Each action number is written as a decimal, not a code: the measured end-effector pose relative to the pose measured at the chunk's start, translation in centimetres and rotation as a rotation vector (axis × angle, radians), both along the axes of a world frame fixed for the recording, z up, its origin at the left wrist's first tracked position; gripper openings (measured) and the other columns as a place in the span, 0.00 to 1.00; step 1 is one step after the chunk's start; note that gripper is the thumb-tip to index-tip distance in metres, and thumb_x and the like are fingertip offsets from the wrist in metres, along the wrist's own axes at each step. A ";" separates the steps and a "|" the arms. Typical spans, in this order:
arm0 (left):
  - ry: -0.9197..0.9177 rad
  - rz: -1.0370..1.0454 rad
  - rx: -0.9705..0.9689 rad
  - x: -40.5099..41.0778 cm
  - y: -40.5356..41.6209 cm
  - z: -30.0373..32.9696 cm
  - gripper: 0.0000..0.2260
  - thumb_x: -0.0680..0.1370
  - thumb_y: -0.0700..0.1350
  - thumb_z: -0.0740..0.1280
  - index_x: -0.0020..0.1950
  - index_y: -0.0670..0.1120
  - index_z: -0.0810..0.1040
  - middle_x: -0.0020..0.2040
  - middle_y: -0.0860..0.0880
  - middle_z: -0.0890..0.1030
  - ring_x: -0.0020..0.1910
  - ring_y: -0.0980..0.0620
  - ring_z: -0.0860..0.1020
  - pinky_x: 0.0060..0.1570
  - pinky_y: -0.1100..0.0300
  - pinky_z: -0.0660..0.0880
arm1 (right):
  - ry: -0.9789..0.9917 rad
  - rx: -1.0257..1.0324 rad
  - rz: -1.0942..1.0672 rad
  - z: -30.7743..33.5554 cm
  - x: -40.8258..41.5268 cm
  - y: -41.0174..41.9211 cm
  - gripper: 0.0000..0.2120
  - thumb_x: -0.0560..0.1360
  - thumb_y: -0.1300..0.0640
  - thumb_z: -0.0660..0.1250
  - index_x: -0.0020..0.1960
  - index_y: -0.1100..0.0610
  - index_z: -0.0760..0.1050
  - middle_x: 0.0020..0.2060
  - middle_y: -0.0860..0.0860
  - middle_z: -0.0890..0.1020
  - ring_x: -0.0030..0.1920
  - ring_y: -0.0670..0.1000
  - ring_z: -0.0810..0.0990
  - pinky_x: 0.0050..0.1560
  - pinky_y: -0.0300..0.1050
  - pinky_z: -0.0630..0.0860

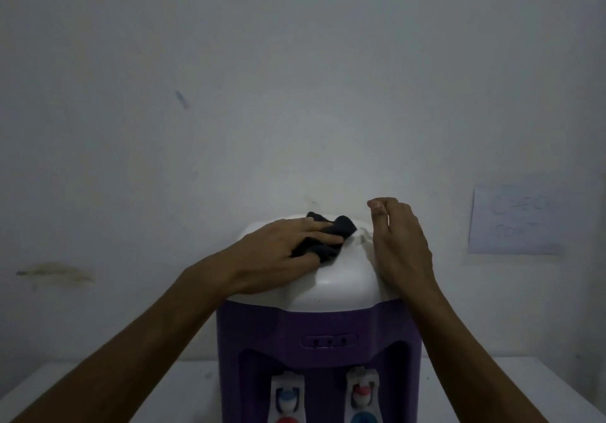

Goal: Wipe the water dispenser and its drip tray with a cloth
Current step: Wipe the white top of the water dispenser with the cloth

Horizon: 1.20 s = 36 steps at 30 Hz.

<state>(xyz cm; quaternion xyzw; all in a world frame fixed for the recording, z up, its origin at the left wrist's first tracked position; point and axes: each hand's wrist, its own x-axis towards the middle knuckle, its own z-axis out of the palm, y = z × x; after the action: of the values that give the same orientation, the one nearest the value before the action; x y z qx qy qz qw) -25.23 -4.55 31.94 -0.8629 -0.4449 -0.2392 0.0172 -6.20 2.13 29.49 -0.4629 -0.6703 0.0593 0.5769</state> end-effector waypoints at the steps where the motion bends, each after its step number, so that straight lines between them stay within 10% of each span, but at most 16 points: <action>1: 0.032 -0.001 0.003 1.0 0.4 0.3 0.22 0.73 0.55 0.55 0.68 0.62 0.69 0.70 0.65 0.66 0.66 0.66 0.64 0.66 0.68 0.59 | 0.015 -0.007 0.008 0.0 0.1 0.0 0.13 0.82 0.48 0.49 0.55 0.47 0.71 0.49 0.43 0.71 0.53 0.46 0.70 0.51 0.46 0.65; 10: 0.034 0.262 -0.329 3.3 6.4 3.7 0.19 0.77 0.61 0.53 0.55 0.51 0.74 0.55 0.48 0.77 0.52 0.49 0.74 0.57 0.54 0.69 | 0.067 -0.041 0.044 0.0 0.4 0.0 0.12 0.81 0.47 0.49 0.52 0.44 0.71 0.50 0.44 0.73 0.54 0.47 0.71 0.51 0.46 0.66; 18: 0.072 0.364 -0.336 0.9 8.2 3.1 0.12 0.77 0.58 0.53 0.38 0.56 0.69 0.43 0.54 0.75 0.44 0.53 0.72 0.48 0.56 0.66 | 0.029 -0.048 0.022 0.0 0.4 0.2 0.16 0.81 0.47 0.48 0.59 0.47 0.71 0.53 0.42 0.72 0.55 0.45 0.69 0.52 0.45 0.64; 23: 0.074 0.368 -0.344 1.5 10.0 4.1 0.19 0.74 0.61 0.52 0.49 0.50 0.75 0.45 0.50 0.77 0.42 0.51 0.73 0.47 0.55 0.68 | 0.022 -0.025 0.019 -0.1 0.4 0.1 0.16 0.81 0.47 0.48 0.58 0.48 0.72 0.50 0.40 0.71 0.54 0.44 0.69 0.51 0.44 0.64; 36: -0.154 0.483 -0.433 -5.9 9.9 4.9 0.13 0.78 0.55 0.55 0.42 0.47 0.68 0.40 0.49 0.69 0.39 0.52 0.66 0.43 0.57 0.62 | -0.068 -0.023 -0.024 -0.2 0.4 -0.1 0.16 0.82 0.46 0.48 0.59 0.48 0.71 0.50 0.41 0.69 0.52 0.44 0.68 0.51 0.45 0.63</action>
<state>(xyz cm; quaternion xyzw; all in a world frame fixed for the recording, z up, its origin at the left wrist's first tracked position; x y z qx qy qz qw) -31.18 5.30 36.84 -0.6954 -0.6772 -0.1927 -0.1439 -5.80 2.03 29.33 -0.4793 -0.6832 0.0442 0.5491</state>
